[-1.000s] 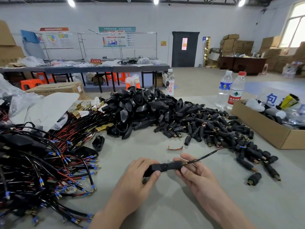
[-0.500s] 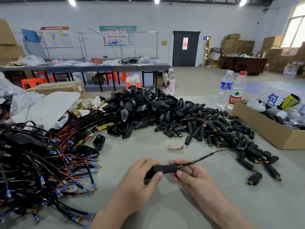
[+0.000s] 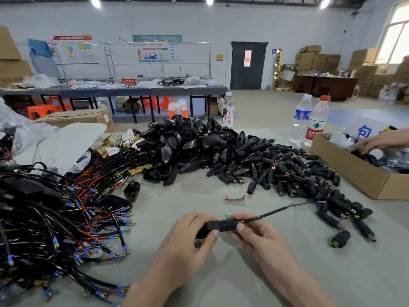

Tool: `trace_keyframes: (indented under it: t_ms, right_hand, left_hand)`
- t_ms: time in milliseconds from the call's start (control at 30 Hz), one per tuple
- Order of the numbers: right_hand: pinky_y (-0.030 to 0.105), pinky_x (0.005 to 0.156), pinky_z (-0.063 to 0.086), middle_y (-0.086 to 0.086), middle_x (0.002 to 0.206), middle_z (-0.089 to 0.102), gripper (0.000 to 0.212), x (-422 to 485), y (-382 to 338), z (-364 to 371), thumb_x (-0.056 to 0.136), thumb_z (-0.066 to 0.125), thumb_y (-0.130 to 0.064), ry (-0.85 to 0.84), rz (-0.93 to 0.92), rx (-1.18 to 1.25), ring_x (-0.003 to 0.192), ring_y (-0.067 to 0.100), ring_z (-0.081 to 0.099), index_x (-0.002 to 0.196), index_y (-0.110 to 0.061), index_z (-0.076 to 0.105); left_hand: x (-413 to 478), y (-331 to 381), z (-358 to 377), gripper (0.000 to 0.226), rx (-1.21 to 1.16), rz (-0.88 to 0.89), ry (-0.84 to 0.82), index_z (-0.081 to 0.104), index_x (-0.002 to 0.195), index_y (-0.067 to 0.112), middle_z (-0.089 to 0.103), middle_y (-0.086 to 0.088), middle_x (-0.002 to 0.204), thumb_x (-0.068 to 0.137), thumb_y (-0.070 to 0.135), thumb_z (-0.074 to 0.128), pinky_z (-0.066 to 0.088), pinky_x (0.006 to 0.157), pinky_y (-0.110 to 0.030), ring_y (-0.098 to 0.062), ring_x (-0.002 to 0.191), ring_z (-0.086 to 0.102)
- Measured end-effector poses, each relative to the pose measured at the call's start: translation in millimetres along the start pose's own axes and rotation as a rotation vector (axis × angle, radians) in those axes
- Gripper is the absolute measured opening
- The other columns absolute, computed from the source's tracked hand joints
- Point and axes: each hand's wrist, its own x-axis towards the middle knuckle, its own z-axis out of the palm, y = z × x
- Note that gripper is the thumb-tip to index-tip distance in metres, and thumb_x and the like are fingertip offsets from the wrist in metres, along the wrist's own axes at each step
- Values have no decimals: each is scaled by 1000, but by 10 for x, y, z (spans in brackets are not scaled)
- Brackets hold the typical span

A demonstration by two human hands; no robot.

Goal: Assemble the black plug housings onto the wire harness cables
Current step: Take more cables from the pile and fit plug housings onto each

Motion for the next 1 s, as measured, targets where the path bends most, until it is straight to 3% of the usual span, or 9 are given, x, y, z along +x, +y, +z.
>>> trace_keyframes:
  t_ms: [167,433,1000]
  right_hand:
    - [23,70,59,17,98,75,18,-1,-19,0,88,65,-1,57,1,-84,90,27,74,101,-8,74]
    - [24,66,59,14,96,77,15,-22,-81,61,93,61,-8,106,-17,-133,89,28,75,107,-5,66]
    - [23,56,57,17,91,75,17,-11,-97,81,98,57,-14,285,-125,-159,76,19,75,104,1,63]
  left_hand:
    - [-3,9,12,15,9,-17,9,51,110,47,54,27,106,97,51,46,47,81,-22,-7,104,54]
    - [-4,7,13,16,12,-52,32,51,108,45,54,24,105,94,50,45,49,80,-29,-7,102,54]
    - [10,44,9,23,154,-48,38,51,114,47,51,27,104,95,56,42,51,75,-26,0,101,51]
